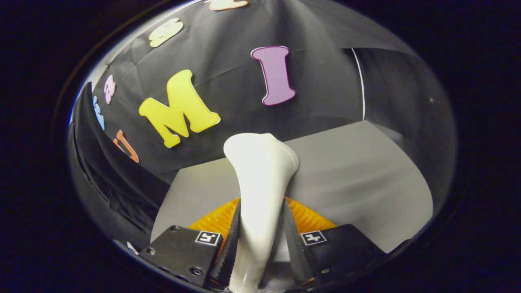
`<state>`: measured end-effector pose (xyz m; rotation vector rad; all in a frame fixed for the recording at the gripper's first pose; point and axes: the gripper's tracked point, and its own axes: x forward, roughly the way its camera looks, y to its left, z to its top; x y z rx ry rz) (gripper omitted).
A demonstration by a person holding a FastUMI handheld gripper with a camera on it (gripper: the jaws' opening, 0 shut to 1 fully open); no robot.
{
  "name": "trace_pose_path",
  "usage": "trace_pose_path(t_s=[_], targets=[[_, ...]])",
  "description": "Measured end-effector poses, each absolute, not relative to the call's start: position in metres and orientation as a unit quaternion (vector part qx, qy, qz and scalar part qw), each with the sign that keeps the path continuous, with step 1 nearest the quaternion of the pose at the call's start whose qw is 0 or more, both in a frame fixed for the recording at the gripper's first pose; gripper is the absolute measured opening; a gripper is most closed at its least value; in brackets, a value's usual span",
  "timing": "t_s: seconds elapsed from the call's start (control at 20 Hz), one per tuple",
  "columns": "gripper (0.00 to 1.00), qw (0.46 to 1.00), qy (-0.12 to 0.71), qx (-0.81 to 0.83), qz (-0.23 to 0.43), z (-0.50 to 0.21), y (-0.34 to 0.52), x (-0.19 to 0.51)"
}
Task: Iron the clothes twice with a garment steamer, once on the left side and once on the right side.
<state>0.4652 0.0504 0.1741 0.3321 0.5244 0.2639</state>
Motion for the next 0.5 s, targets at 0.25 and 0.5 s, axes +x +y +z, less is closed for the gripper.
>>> trace_pose_path(t_s=[0.25, 0.5], targets=[[0.48, 0.926, 0.274, 0.206, 0.159, 0.173, 0.060, 0.465], [0.43, 0.925, 0.255, 0.217, 0.183, 0.187, 0.064, 0.459]])
